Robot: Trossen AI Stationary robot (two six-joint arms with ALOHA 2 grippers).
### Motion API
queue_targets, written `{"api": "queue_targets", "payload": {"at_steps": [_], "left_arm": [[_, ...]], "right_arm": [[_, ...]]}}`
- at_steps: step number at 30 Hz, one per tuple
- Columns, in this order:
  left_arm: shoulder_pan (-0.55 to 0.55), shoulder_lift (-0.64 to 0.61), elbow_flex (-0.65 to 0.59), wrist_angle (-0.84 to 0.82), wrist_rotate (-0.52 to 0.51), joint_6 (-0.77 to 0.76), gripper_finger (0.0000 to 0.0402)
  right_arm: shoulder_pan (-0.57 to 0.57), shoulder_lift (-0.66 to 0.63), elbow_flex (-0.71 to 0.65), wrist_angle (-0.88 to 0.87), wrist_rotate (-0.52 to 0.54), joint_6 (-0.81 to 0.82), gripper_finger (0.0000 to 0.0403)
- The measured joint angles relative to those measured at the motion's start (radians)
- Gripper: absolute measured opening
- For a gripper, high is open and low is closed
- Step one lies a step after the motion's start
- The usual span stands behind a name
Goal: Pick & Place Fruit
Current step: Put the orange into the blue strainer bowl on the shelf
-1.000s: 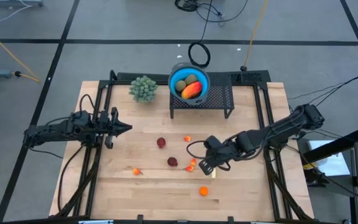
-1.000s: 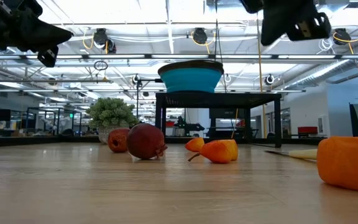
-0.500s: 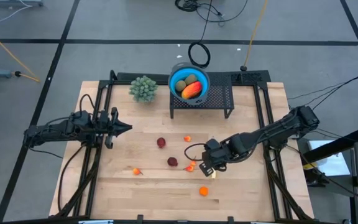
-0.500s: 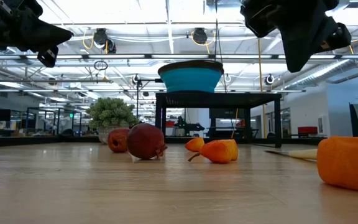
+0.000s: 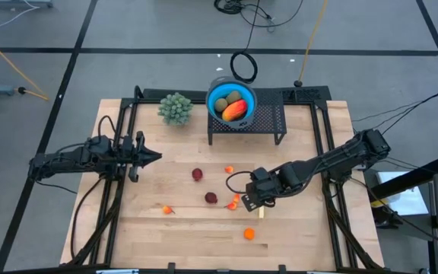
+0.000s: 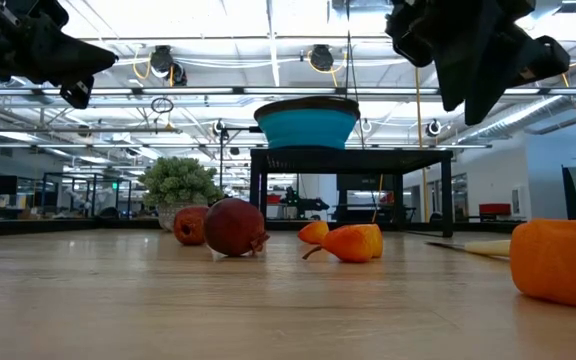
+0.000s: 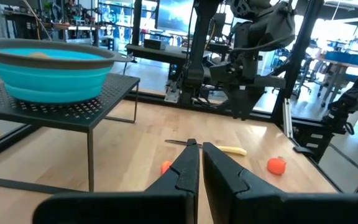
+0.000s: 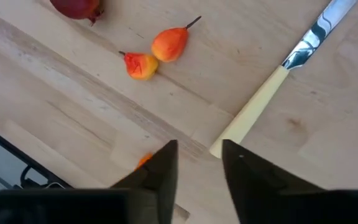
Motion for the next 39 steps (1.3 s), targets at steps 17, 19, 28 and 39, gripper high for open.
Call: {"api": "queue_targets", "payload": {"at_steps": [17,19,28,39], "left_arm": [[0.0,0.0,0.0,0.0,0.0,0.004,0.0019],[0.0,0.0,0.0,0.0,0.0,0.004,0.0019],[0.0,0.0,0.0,0.0,0.0,0.001,0.0019],[0.0,0.0,0.0,-0.001,0.0,-0.004,0.0019]], "right_arm": [[0.0,0.0,-0.077,0.048,0.002,0.077,0.0227],[0.0,0.0,-0.117,0.103,-0.003,0.111,0.0225],[-0.005,0.0,-0.299,0.334,-0.106,0.207,0.0222],[0.001,0.0,-0.328,0.471,-0.108,0.178,0.0216]]}}
